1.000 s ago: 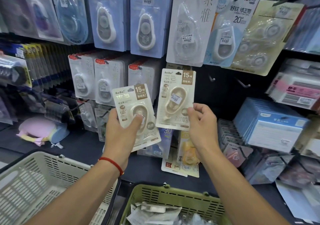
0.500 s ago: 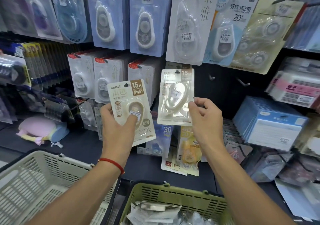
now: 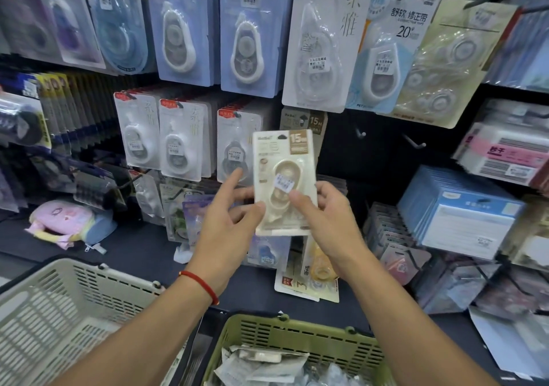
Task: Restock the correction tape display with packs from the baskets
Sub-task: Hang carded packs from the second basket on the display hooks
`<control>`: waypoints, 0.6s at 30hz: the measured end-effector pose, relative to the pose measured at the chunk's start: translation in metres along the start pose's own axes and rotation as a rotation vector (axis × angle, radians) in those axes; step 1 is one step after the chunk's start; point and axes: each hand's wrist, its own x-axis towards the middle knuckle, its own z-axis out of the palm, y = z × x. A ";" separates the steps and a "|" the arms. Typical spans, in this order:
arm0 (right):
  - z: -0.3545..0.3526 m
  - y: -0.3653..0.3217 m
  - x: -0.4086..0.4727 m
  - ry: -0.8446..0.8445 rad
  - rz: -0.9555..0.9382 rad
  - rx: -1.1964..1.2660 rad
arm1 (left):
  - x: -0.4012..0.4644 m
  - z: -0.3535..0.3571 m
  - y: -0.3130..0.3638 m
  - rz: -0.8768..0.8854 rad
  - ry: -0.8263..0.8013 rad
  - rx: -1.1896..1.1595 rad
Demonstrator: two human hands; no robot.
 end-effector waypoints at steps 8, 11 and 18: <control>-0.003 -0.006 0.007 0.159 -0.054 0.054 | -0.006 0.002 0.006 0.010 -0.139 0.007; -0.002 -0.010 0.008 0.186 -0.080 0.103 | -0.006 0.000 0.006 0.033 -0.156 -0.022; -0.006 -0.004 0.014 0.213 -0.060 -0.248 | 0.000 0.004 -0.001 0.063 -0.168 0.160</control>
